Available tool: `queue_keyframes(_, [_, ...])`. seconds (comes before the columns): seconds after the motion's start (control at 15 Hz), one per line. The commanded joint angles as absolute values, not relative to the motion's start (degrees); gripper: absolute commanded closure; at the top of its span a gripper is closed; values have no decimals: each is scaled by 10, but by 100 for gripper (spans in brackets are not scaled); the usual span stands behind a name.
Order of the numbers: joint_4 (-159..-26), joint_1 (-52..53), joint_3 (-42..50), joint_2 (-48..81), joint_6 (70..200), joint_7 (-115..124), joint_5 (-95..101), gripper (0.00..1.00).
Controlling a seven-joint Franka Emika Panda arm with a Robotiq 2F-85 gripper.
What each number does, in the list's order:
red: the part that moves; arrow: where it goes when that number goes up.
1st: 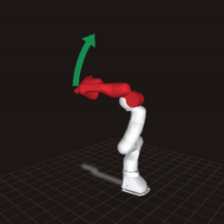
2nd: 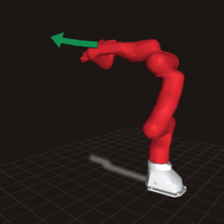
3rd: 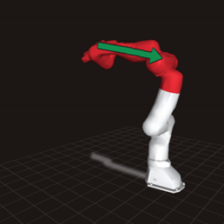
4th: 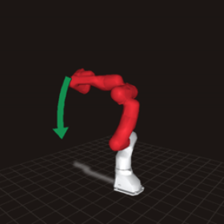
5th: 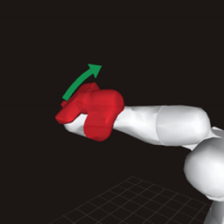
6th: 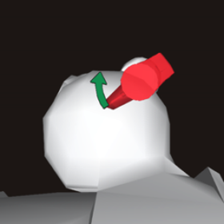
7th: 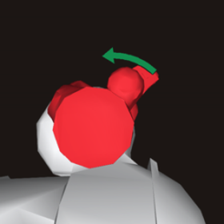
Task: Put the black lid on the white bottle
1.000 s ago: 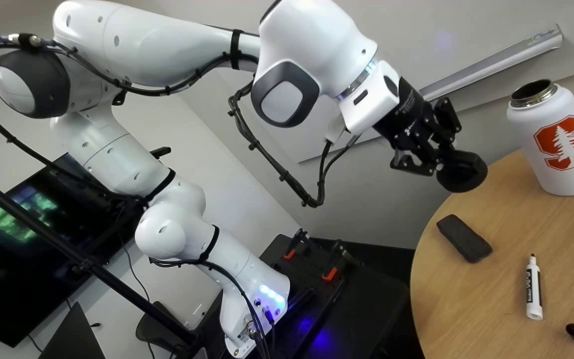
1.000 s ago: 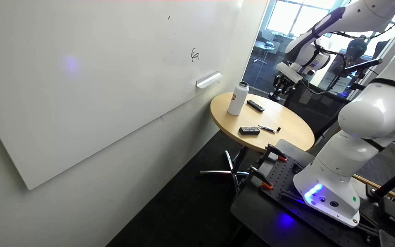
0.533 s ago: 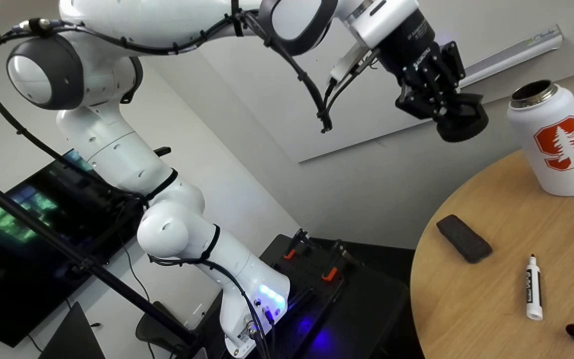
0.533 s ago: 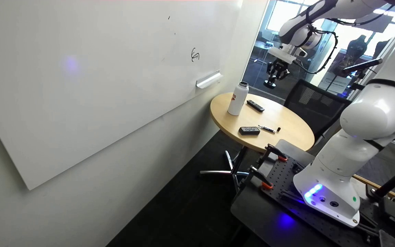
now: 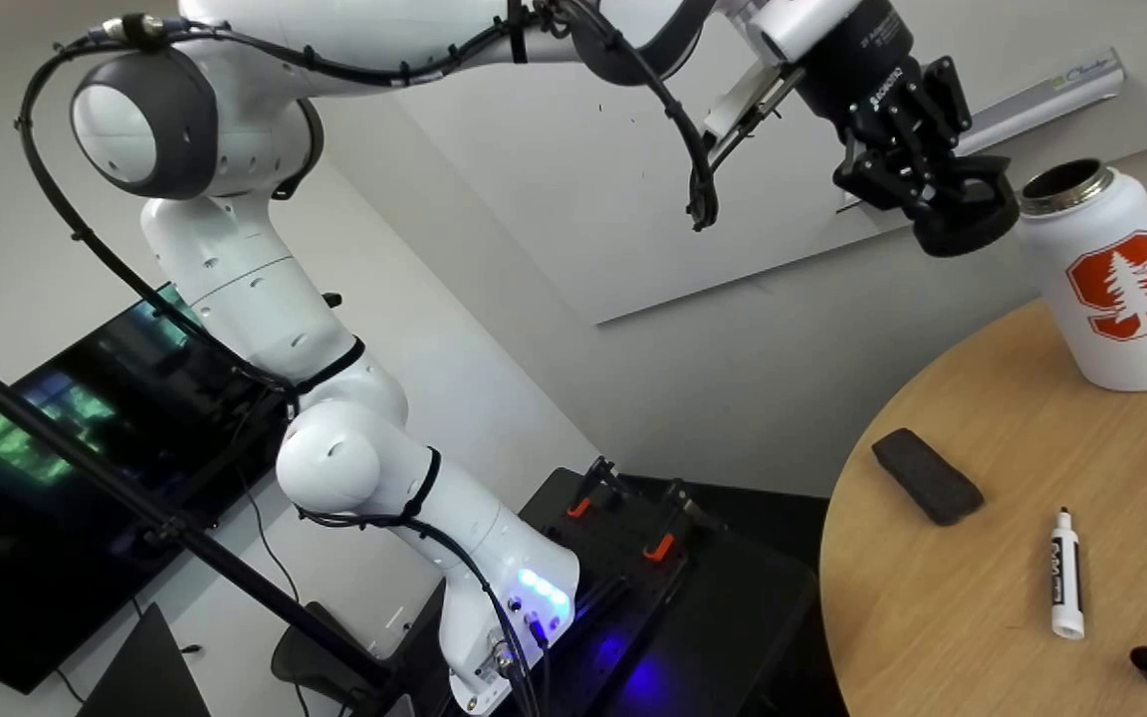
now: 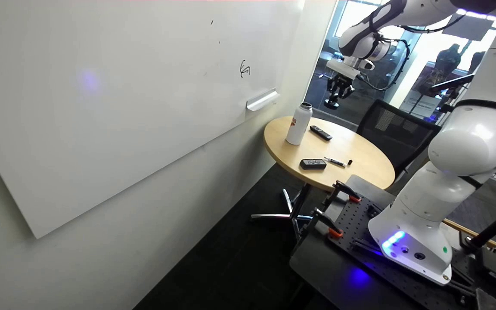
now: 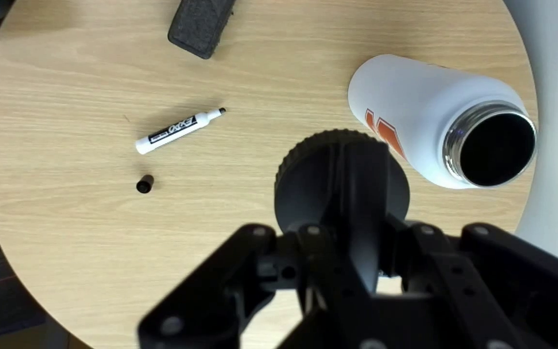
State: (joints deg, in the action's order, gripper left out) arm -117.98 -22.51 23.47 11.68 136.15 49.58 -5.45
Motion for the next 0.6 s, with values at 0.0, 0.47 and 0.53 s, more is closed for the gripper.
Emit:
queue_keyframes(0.0, [-1157, -216, 235, 133, 1352, 508, -62, 91])
queue_keyframes(0.47, [-1046, -197, 223, 221, 1309, 549, -68, 91])
queue_keyframes(0.53, [-1026, -197, 222, 236, 1300, 556, -68, 91])
